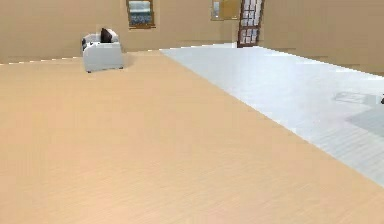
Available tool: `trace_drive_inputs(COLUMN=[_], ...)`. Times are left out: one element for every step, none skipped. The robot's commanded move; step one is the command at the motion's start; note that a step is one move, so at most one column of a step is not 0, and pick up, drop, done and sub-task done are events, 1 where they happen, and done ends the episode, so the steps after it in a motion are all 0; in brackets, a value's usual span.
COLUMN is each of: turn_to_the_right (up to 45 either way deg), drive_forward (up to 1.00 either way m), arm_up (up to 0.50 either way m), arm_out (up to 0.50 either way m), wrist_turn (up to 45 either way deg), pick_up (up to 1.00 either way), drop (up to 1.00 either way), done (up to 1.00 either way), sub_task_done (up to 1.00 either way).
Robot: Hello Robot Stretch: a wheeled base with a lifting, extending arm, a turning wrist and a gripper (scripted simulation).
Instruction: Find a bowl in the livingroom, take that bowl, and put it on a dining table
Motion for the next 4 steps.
trace_drive_inputs(turn_to_the_right=[-45.0, 0.0, 0.0, 0.0], drive_forward=[0.0, 1.0, 1.0, 1.0], arm_up=[0.0, 0.0, 0.0, 0.0], arm_out=[0.0, 0.0, 0.0, 0.0], wrist_turn=[0.0, 0.0, 0.0, 0.0], pick_up=[0.0, 0.0, 0.0, 0.0], drop=[0.0, 0.0, 0.0, 0.0], done=[0.0, 0.0, 0.0, 0.0], sub_task_done=[0.0, 0.0, 0.0, 0.0])
